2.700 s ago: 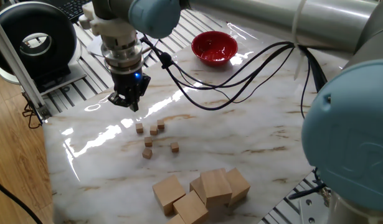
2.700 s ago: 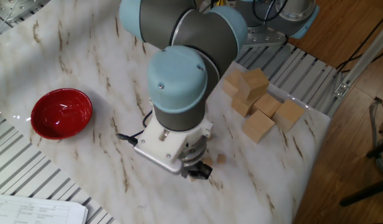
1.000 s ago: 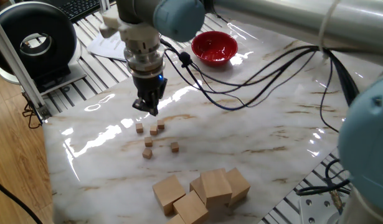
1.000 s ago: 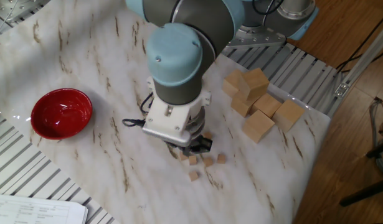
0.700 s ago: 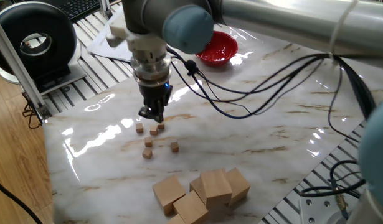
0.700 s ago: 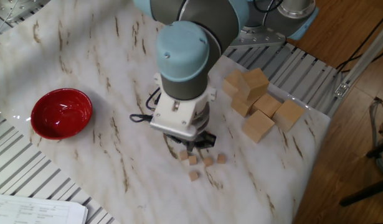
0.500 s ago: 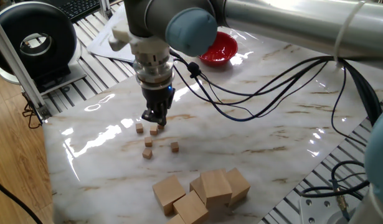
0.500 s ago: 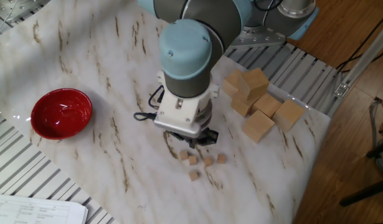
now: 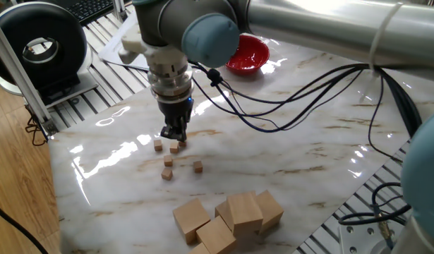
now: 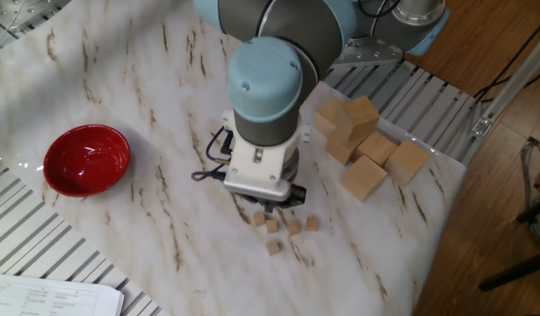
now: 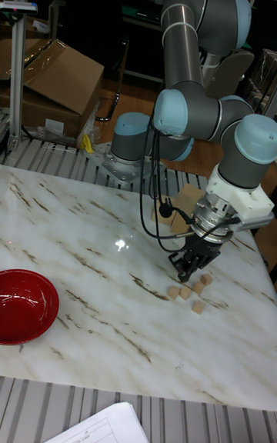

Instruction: Stack the blocks into a pyramid shape

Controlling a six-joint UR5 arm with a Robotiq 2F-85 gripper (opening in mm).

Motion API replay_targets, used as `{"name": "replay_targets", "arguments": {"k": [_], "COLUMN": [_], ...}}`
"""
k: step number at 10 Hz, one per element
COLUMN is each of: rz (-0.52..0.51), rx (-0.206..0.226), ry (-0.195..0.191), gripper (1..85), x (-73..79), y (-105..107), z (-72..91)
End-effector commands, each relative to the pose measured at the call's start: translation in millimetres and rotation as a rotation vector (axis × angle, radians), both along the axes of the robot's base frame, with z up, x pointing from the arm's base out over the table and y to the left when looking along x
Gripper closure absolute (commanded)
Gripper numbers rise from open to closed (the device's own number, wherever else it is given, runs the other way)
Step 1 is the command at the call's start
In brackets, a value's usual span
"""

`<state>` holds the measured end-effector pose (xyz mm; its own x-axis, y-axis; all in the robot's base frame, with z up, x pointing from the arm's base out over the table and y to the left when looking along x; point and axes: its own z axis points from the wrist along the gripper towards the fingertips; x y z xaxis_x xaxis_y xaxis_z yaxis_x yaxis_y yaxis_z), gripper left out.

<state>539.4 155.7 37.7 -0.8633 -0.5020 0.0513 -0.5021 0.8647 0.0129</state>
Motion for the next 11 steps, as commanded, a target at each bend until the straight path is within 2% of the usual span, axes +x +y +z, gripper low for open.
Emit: {"name": "replay_targets", "arguments": {"k": [1, 3, 5, 6, 7, 8, 10, 11], "rz": [0.109, 0.154, 0.216, 0.263, 0.398, 0.445, 0.447, 0.471], "rx": [-0.013, -0.017, -0.036, -0.031, -0.064, -0.1, -0.073, -0.043], "ry": [-0.02, -0.02, -0.035, -0.045, -0.122, -0.13, -0.106, -0.091], "gripper": [84.7, 84.7, 84.7, 84.7, 66.0, 53.7, 53.7, 54.7], "x": [10.3, 11.6, 16.5, 19.5, 43.6, 48.7, 40.9, 35.6], "y": [0, -2, -7, -6, -12, -20, -14, -8], "z": [-3.9, -4.5, -4.3, -4.5, -4.2, -3.0, -4.0, -5.0]}}
